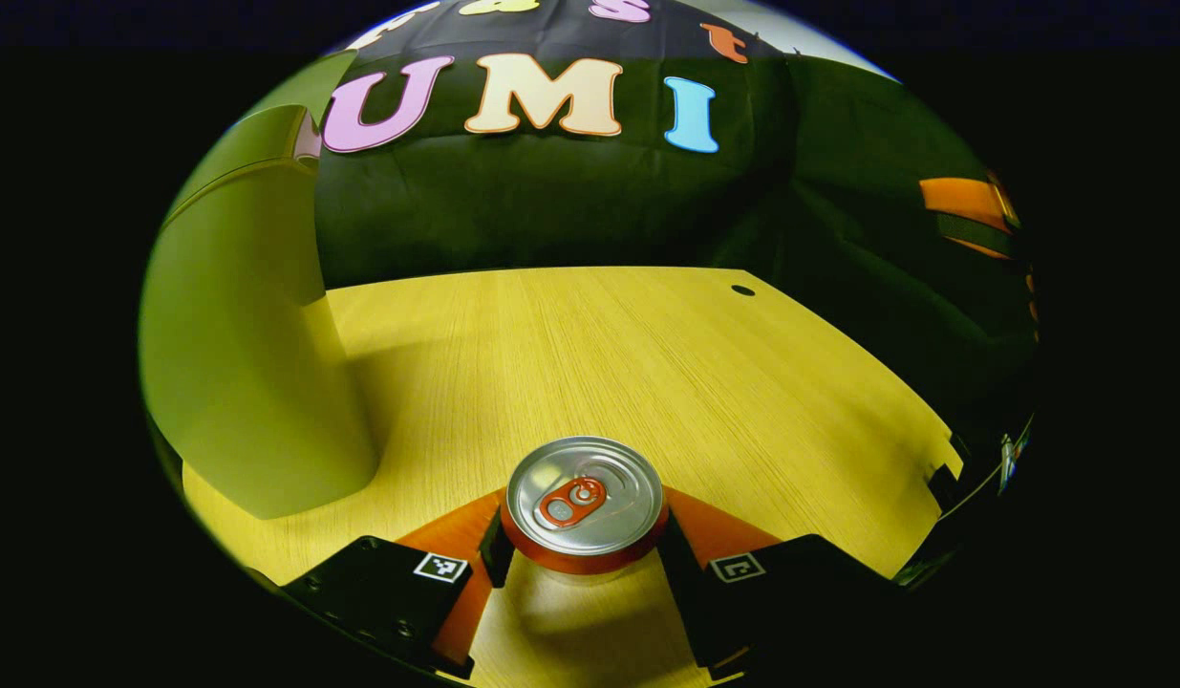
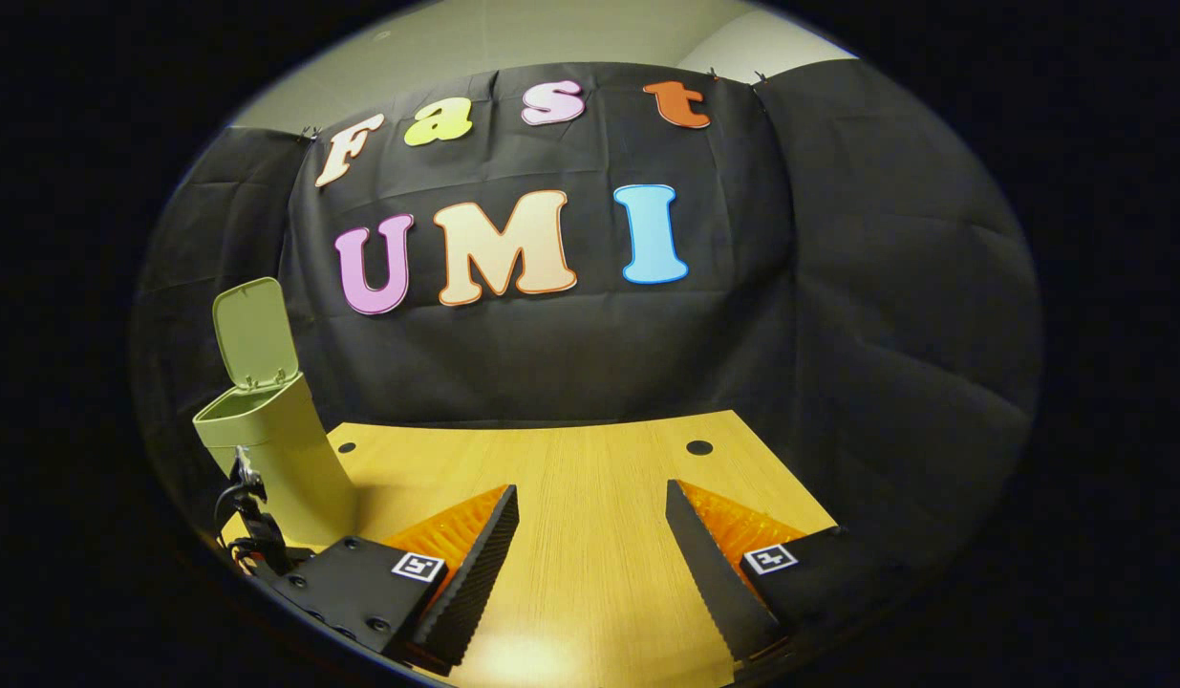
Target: Press the lid of the desktop garbage bin to open it, pick up the crumpled paper on the desktop and throw it into the bin, then pick up the pop can on the desktop and drop it into the bin, and finally close the garbage bin lid.
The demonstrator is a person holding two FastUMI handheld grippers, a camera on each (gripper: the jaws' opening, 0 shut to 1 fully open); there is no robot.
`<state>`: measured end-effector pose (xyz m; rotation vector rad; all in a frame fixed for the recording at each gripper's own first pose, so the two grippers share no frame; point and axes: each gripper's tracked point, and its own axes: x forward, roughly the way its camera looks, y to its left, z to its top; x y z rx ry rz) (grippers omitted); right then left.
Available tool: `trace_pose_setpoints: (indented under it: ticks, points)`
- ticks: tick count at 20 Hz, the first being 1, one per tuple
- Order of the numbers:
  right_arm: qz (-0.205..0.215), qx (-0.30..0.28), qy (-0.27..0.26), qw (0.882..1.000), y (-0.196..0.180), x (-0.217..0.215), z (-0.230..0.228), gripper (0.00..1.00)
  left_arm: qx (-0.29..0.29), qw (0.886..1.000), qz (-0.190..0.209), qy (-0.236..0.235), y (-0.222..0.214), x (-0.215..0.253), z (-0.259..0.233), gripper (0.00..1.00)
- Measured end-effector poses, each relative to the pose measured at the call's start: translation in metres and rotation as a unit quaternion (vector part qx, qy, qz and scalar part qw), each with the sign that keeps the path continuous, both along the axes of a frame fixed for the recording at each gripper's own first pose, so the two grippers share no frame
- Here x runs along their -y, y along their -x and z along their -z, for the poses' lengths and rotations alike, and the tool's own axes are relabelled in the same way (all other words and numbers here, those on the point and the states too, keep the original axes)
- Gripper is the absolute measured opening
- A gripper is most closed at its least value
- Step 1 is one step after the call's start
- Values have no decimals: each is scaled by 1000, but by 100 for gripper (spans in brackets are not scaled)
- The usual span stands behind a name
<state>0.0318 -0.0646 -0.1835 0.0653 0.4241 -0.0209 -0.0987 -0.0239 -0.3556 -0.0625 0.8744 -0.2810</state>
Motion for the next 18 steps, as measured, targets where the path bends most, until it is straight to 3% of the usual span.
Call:
trace_pose_setpoints:
  ticks: [3,6,10,18]
  points:
    - [-6,-4,-4,1000,4,-4,8,94,35,999,-8,5,-23,1,-36,76]
    - [-17,-11,-11,1000,8,-13,18,98,87,996,-3,3,-65,-6,-85,76]
    - [-28,-11,-28,999,5,-25,24,98,164,986,-1,0,-109,-8,-151,75]
    - [-28,-2,-39,999,7,-23,24,97,259,965,-21,-14,-175,-32,-245,75]
